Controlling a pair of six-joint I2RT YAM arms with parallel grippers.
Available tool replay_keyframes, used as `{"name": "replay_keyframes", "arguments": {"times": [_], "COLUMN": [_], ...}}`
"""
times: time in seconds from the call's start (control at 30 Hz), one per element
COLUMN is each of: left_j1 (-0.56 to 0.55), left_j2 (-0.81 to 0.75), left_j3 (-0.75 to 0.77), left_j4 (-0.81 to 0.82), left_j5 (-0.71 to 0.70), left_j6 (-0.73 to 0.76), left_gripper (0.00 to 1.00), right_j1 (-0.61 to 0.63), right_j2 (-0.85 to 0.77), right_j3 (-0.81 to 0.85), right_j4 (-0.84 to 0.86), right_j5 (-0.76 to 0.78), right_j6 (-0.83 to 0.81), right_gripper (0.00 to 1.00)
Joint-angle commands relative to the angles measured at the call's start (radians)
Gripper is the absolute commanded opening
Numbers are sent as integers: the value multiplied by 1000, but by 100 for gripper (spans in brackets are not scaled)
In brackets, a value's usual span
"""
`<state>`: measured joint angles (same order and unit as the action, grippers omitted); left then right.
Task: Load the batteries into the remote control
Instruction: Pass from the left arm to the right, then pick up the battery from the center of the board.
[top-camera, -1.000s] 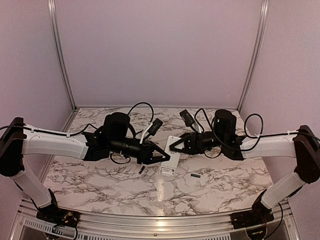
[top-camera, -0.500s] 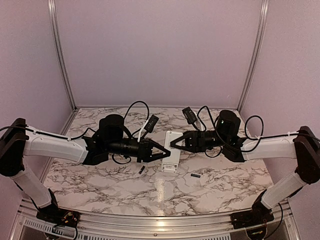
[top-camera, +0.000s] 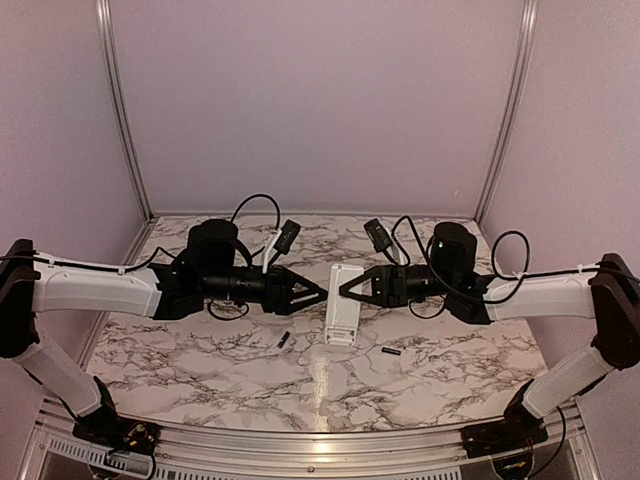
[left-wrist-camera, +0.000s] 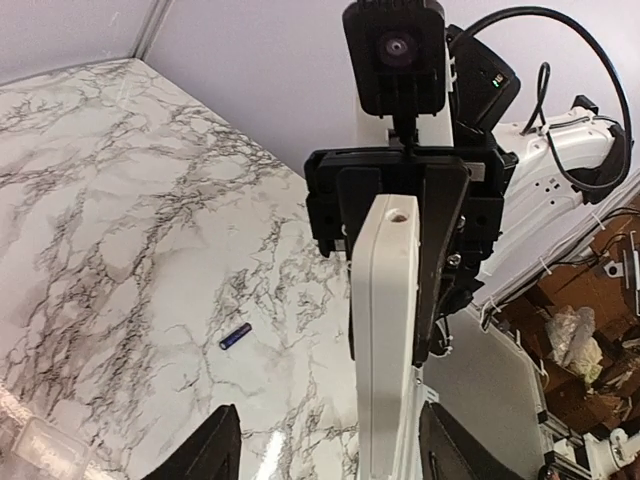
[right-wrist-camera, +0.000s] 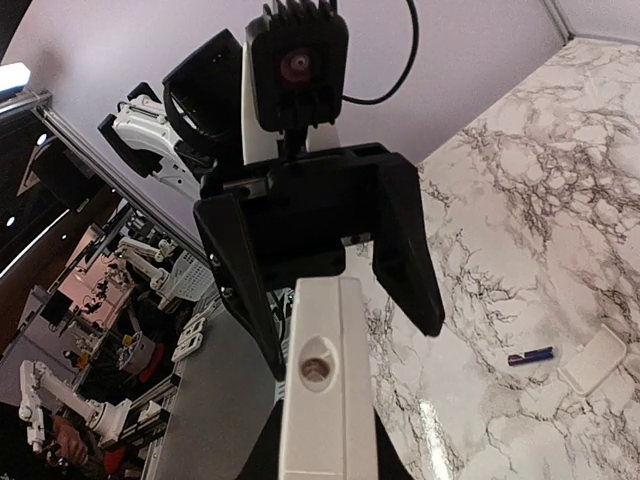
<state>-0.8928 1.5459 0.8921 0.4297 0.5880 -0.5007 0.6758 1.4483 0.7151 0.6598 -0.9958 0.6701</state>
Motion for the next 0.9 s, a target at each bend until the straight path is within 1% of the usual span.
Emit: {"name": "replay_keyframes", "arguments": {"times": [0.0, 0.07, 0.13, 0.3, 0.43, 0.63, 0.67, 0.77, 0.87], "left_j1": [23, 23, 23, 15, 2, -9, -9, -13, -14], "left_j2": [-140, -167, -170, -125, -23, 142, 175, 238, 270], "left_j3": [6, 10, 21, 41, 100, 217, 245, 303, 333], "left_j4": [-369, -498, -604, -745, -846, -949, -974, -1009, -1015], "left_j5": [-237, -322, -377, -463, -529, -581, -610, -629, -612], "left_j6": [209, 270, 332, 390, 407, 392, 384, 368, 364], "left_gripper": [65, 65, 62, 47, 37, 31, 29, 29, 30], "right_j1": [-17, -41, -71, -123, -130, -143, -143, -144, -145], "right_j2": [-39, -41, -42, -42, -53, -60, -61, -65, -66], "right_j3": [22, 13, 5, 5, 4, -9, -11, -17, -17], "right_j4": [-141, -158, -173, -259, -337, -377, -381, -385, -395], "right_j5": [72, 88, 101, 137, 194, 234, 240, 248, 255], "right_j6": [-80, -79, -79, -115, -158, -170, -173, -178, -184], "right_gripper": [0, 0, 0, 0, 0, 0, 0, 0, 0]}}
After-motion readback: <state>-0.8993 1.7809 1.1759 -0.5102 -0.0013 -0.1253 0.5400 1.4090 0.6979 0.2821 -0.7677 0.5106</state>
